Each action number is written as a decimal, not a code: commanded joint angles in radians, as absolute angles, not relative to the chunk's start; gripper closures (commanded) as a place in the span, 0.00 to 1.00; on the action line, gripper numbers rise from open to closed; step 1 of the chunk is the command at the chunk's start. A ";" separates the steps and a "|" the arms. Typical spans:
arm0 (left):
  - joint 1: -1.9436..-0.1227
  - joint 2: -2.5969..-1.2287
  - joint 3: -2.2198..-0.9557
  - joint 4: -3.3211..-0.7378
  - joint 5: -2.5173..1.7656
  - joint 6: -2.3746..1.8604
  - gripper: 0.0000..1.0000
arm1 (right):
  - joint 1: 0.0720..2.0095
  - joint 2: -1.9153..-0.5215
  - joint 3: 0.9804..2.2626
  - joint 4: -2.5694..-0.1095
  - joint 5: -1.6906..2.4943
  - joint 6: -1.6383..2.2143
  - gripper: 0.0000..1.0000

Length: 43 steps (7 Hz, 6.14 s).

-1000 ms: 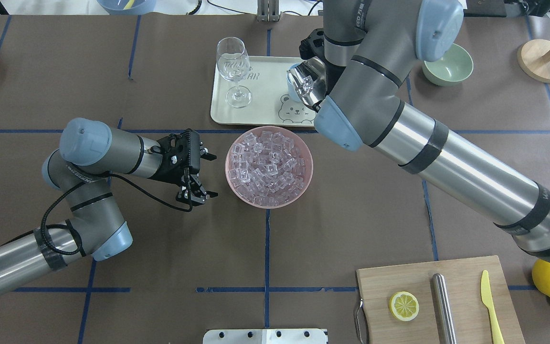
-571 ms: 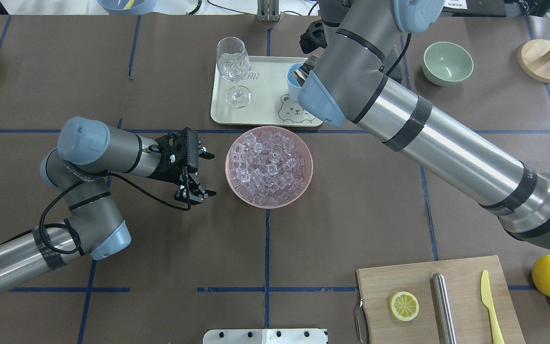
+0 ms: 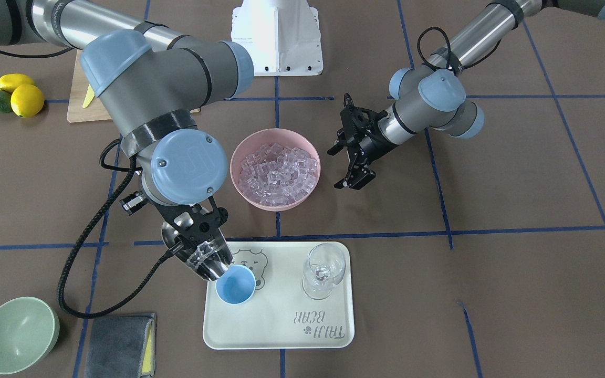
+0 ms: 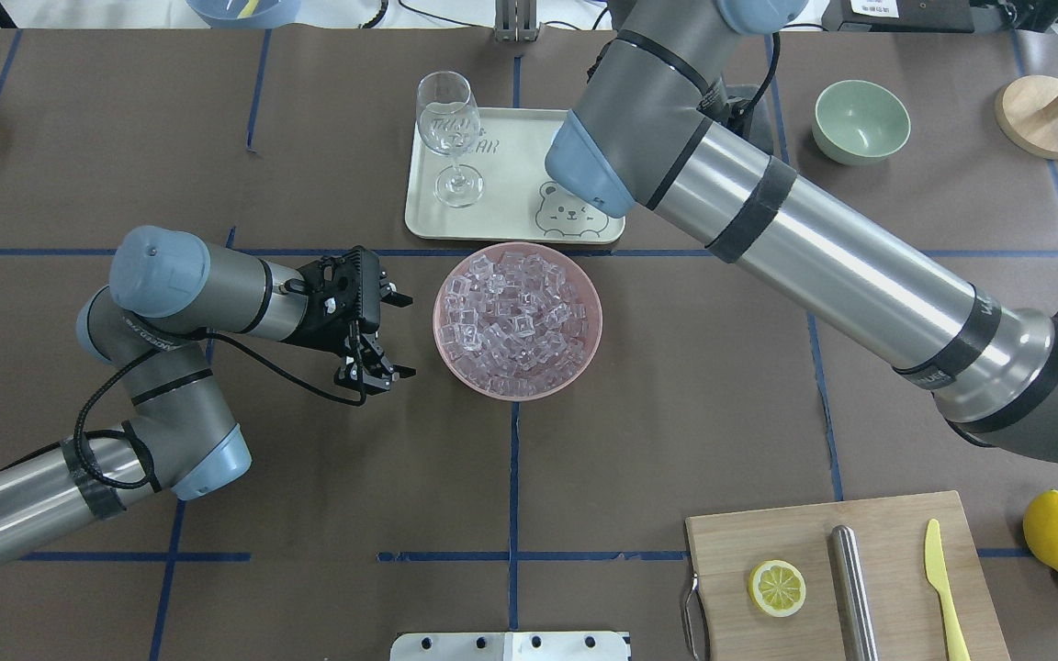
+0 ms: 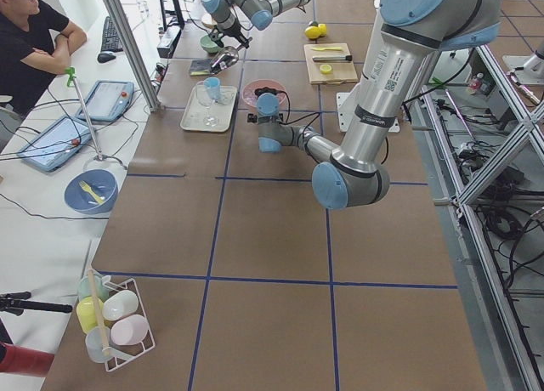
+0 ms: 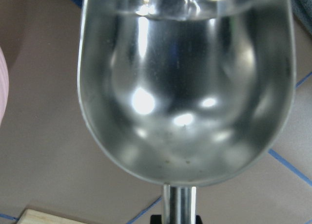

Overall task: Put ice in cup with scoop
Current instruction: 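Tilt the scoop over the light blue cup to pour the ice in, then carry the empty scoop back toward its table spot while the left arm draws back, then lower the scoop onto the table and open the right gripper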

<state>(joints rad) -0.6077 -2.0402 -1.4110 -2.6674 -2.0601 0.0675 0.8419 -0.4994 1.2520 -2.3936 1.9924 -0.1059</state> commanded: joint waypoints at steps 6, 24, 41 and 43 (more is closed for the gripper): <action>-0.606 -2.040 -1.410 -2.668 -2.060 0.067 0.00 | 0.830 -0.399 1.109 -2.448 1.852 -0.274 1.00; -0.785 -1.888 -1.562 -2.652 -2.287 0.071 0.00 | 0.793 -1.437 1.936 -1.818 2.264 0.719 1.00; -0.779 -1.898 -1.571 -2.649 -2.287 0.069 0.00 | 0.785 -1.450 1.816 -1.715 2.352 0.819 0.95; -0.779 -1.898 -1.569 -2.649 -2.287 0.069 0.00 | 0.784 -1.448 1.807 -1.715 2.350 0.818 0.87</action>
